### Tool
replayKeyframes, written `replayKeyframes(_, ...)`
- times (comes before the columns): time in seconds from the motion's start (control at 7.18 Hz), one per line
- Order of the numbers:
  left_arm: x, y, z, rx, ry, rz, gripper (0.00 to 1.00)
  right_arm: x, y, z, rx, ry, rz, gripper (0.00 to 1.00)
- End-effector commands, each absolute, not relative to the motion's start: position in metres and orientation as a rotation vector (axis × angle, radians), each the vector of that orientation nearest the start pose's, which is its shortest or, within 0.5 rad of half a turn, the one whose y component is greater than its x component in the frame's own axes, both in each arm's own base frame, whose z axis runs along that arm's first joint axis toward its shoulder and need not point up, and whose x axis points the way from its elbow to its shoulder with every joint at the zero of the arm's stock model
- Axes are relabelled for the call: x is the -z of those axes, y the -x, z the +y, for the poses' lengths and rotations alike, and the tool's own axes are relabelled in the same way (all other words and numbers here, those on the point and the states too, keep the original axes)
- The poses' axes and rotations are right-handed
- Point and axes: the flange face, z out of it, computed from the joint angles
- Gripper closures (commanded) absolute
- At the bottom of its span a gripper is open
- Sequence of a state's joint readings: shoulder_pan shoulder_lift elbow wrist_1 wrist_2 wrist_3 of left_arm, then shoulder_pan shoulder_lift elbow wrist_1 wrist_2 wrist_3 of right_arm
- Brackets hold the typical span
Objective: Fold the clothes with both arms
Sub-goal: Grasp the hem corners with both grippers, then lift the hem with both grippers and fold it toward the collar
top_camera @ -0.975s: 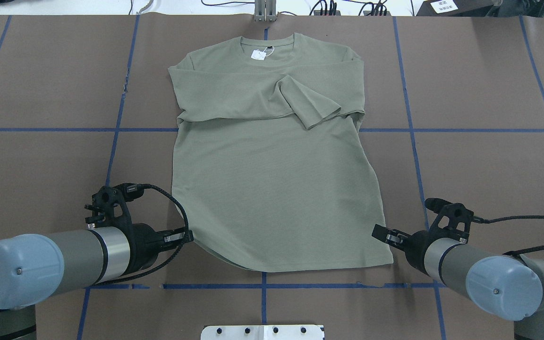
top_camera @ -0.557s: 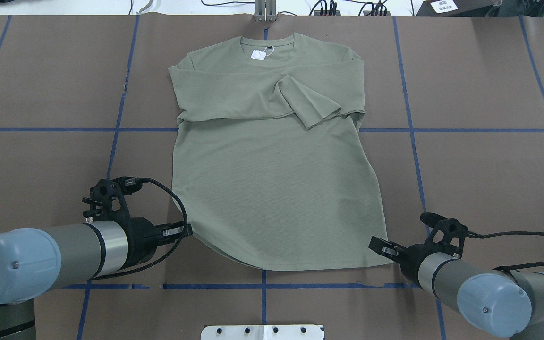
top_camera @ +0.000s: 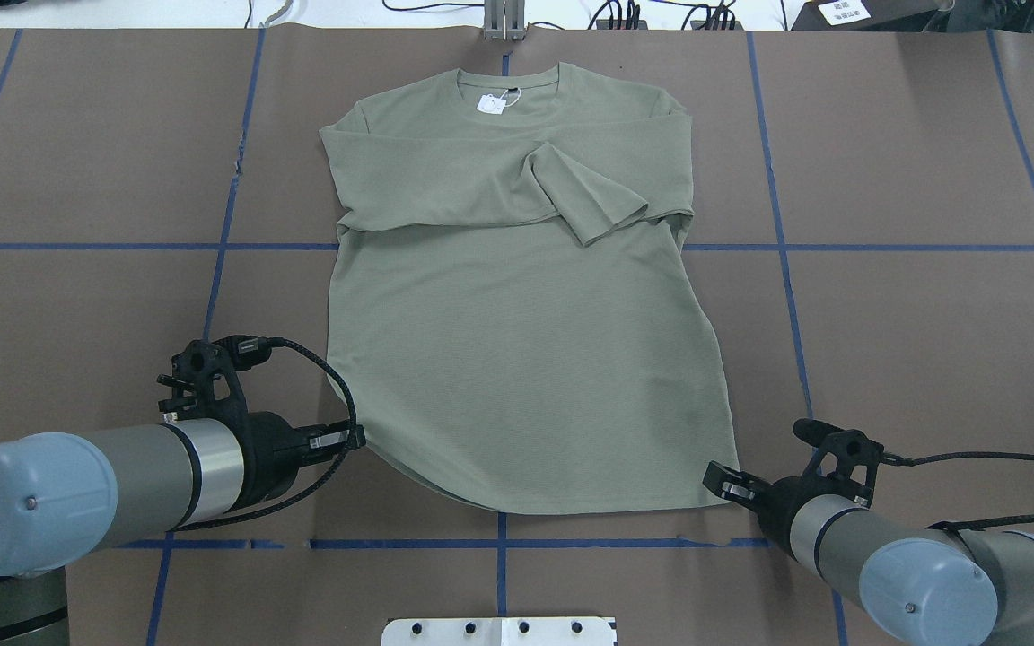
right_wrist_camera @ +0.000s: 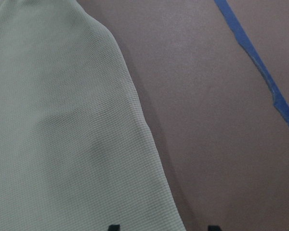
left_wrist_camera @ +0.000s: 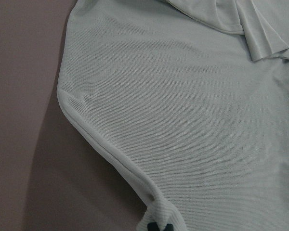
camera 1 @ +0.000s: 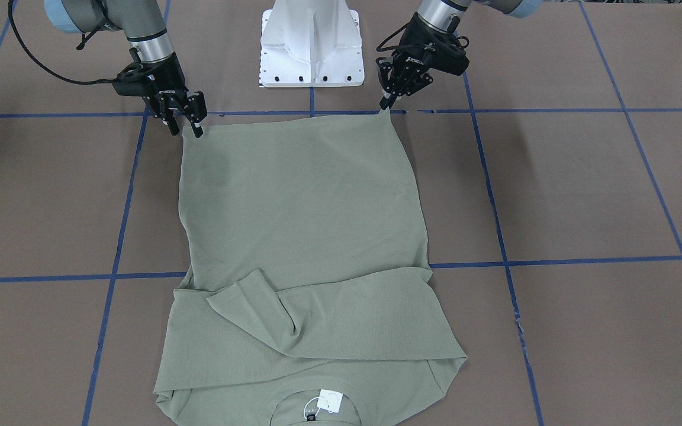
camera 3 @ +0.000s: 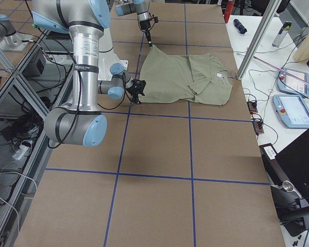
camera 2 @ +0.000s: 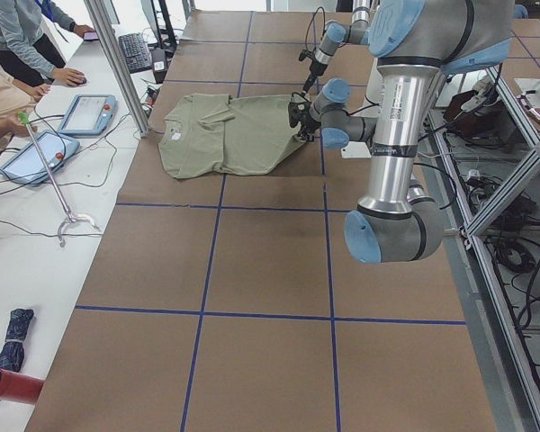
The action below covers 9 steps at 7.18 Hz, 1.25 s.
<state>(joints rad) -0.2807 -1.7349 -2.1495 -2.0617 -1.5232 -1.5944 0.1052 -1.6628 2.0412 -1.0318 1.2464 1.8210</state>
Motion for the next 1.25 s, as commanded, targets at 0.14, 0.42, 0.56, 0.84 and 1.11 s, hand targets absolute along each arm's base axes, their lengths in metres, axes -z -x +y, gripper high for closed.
replayKeyframes(0.14, -0.256, -0.428, -0.268, 0.296, -0.200, 1.221, 1.00, -0.419, 0.444, -0.207, -0.459, -0.234, -0.937, 0.84)
replayKeyframes(0.42, -0.256, -0.427, -0.268, 0.297, -0.201, 1.220, 1.00, -0.394, 0.435, -0.209, -0.459, -0.229, -0.976, 1.00)
replayKeyframes(0.56, -0.255, -0.425, -0.268, 0.293, -0.202, 1.221, 1.00, -0.372, 0.418, -0.209, -0.452, -0.217, -0.973, 1.00)
replayKeyframes(0.84, -0.217, -0.382, -0.252, 0.181, -0.170, 1.198, 1.00, -0.292, 0.354, -0.210, -0.392, -0.159, -0.931, 1.00)
replayKeyframes(1.11, -0.148, -0.274, -0.225, 0.132, -0.067, 1.167, 1.00, -0.238, 0.280, -0.215, -0.342, -0.092, -0.943, 1.00)
